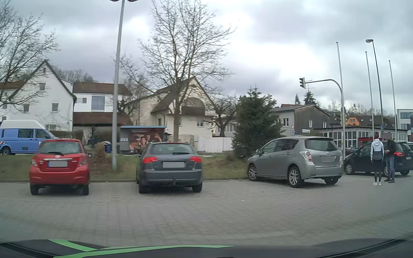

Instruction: Follow the waypoints while adhering to traffic rules and regulations

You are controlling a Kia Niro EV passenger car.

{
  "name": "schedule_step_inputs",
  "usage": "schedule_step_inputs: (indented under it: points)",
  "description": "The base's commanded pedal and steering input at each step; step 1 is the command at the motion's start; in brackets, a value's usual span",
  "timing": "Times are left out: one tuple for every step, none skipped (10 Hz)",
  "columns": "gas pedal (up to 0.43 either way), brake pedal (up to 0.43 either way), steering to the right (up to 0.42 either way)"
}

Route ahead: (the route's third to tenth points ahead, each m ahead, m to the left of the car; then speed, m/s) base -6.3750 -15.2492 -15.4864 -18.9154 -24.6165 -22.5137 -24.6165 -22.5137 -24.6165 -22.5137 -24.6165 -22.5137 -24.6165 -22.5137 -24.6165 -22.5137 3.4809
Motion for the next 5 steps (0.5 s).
schedule_step_inputs:
  points:
    - [0.000, 0.000, 0.562]
    - [0.000, 0.000, 0.591]
    - [0.000, 0.000, 0.617]
    - [0.000, 0.030, 0.642]
    - [0.000, 0.061, 0.670]
